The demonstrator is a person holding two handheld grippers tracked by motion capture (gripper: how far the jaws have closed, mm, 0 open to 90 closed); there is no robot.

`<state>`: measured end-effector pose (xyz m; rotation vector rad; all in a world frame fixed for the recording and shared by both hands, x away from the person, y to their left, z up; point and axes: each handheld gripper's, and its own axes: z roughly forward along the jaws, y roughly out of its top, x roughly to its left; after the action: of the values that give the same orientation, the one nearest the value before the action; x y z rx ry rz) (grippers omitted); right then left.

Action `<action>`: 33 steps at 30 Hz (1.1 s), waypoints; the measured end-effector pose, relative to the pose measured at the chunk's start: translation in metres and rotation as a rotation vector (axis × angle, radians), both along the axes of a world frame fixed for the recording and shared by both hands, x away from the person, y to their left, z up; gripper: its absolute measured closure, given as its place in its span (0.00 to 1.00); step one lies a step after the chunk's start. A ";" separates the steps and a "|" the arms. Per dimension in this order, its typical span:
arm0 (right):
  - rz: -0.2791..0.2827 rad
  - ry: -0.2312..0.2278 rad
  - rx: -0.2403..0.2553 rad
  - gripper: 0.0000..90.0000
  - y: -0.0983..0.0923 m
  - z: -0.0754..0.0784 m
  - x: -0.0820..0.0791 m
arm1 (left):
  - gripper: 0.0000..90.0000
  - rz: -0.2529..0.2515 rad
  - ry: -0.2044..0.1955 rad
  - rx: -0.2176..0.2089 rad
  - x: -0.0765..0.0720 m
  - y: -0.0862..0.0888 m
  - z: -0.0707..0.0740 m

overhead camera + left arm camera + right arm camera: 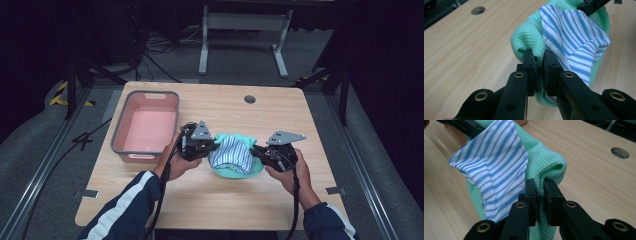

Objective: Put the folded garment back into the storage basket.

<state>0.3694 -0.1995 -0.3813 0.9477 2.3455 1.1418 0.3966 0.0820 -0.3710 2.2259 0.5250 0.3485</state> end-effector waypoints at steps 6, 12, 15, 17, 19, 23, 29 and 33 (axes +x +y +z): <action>0.011 -0.018 -0.004 0.92 0.014 0.013 0.006 | 0.92 0.022 -0.019 0.001 0.002 0.016 0.012; 0.046 -0.034 -0.004 0.92 0.036 0.030 0.014 | 0.92 0.063 -0.032 -0.005 0.003 0.038 0.024; 0.061 -0.043 -0.007 0.92 0.048 0.036 0.019 | 0.92 0.083 -0.033 -0.014 0.004 0.047 0.028; 0.063 -0.044 -0.012 0.92 0.055 0.039 0.021 | 0.92 0.099 -0.031 -0.016 0.005 0.055 0.030; 0.067 -0.040 -0.010 0.92 0.064 0.041 0.025 | 0.92 0.106 -0.029 -0.020 0.006 0.059 0.030; 0.075 -0.044 -0.015 0.92 0.076 0.043 0.029 | 0.92 0.137 -0.035 -0.017 0.009 0.073 0.033; 0.100 -0.046 -0.007 0.92 0.100 0.049 0.037 | 0.92 0.179 -0.050 -0.024 0.009 0.097 0.042; 0.119 -0.050 0.003 0.92 0.116 0.056 0.041 | 0.92 0.203 -0.061 -0.015 0.009 0.112 0.050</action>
<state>0.4106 -0.0836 -0.3257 0.7808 2.3875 1.1998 0.4051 0.1937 -0.3211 2.1453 0.7200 0.5142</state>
